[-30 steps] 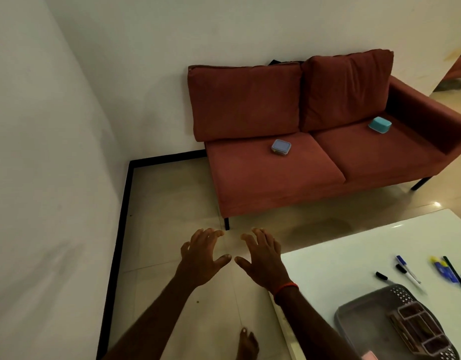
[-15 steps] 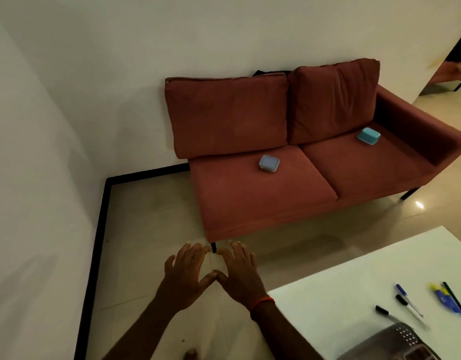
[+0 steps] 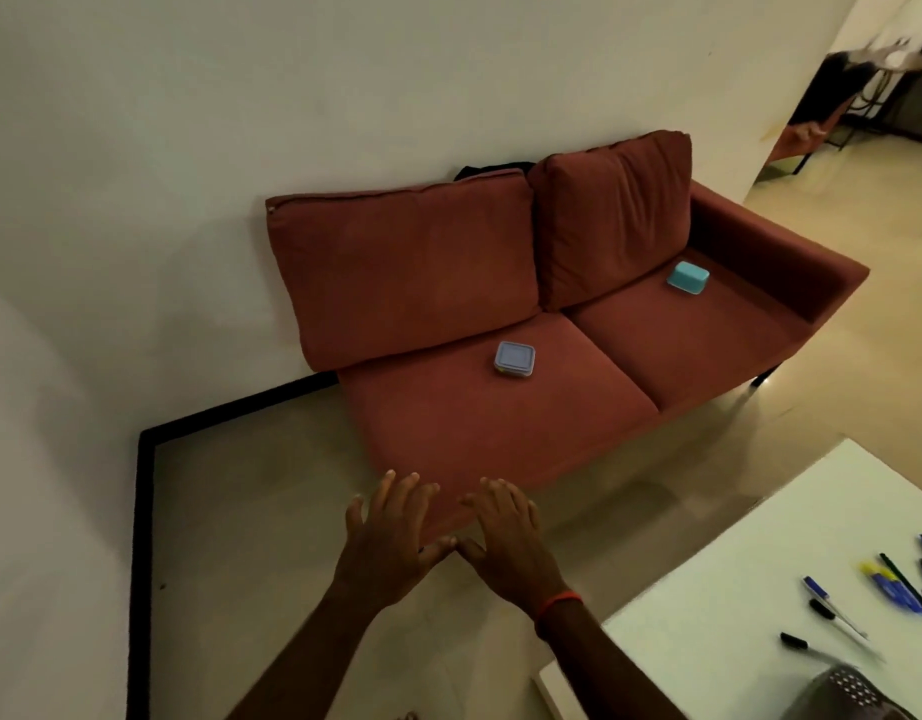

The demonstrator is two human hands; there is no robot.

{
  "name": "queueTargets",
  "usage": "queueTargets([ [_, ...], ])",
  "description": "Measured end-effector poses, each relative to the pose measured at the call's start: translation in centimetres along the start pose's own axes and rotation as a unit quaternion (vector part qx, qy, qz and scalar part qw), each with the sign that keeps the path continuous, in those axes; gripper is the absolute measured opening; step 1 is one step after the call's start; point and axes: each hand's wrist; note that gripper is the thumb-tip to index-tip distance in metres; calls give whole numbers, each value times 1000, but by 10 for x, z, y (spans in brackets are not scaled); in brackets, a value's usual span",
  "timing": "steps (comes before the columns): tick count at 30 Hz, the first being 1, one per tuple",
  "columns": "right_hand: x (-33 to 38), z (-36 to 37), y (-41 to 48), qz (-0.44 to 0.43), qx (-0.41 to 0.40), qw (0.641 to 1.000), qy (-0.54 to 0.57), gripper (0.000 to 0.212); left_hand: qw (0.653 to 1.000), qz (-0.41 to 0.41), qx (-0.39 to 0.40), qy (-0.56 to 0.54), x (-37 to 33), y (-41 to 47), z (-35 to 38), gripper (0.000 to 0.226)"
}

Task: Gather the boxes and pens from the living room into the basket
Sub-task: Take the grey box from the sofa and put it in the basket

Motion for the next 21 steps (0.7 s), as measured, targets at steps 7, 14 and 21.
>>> queueTargets([
  [7, 1, -8, 34, 78, -37, 995, 44, 49, 999, 47, 16, 8, 10, 63, -2, 92],
  [14, -32, -28, 80, 116, -46, 991, 44, 49, 998, 61, 8, -29, -13, 122, 12, 80],
  [21, -80, -46, 154, 126, -51, 990, 32, 56, 999, 46, 13, -8, -17, 210, 17, 83],
])
Point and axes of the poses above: each hand's wrist, its own y-axis towards the middle knuckle, its own z-axis out of the palm, x = y × z, and after that the axes turned 9 degrees about y, right-handed
